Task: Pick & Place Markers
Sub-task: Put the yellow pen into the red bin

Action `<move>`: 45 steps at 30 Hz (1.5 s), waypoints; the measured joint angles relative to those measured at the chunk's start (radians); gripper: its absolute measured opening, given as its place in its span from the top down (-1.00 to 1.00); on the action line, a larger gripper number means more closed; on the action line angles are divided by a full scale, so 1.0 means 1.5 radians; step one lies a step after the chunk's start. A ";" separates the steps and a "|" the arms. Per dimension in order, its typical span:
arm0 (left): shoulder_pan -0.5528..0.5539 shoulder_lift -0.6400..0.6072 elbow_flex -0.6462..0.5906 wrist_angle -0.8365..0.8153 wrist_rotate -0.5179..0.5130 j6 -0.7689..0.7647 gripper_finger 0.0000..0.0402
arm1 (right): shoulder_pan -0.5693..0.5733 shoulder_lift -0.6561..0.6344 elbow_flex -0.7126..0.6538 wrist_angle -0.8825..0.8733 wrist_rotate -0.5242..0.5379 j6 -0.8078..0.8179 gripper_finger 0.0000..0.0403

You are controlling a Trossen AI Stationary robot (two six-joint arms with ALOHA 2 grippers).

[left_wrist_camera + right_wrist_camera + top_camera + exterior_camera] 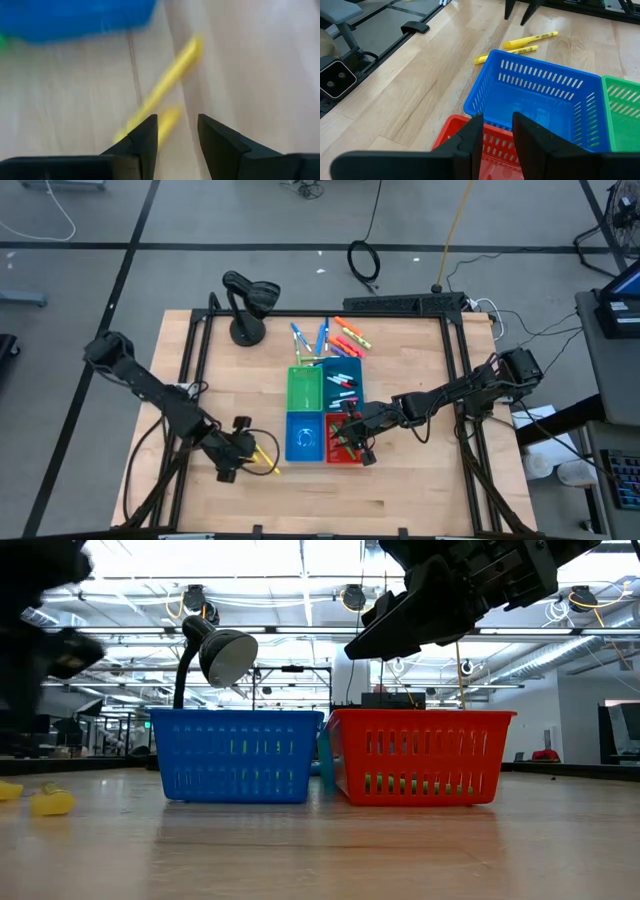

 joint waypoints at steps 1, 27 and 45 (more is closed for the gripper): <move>-0.004 0.001 -0.001 -0.029 0.008 -0.013 0.30 | 0.000 0.000 0.000 0.000 0.000 0.000 0.55; -0.001 0.134 0.003 -0.077 -0.054 0.002 0.13 | 0.000 0.000 0.000 0.000 0.000 0.000 0.55; 0.034 0.146 0.004 -0.076 0.041 -0.077 0.86 | 0.000 0.000 0.000 0.000 0.000 0.000 0.55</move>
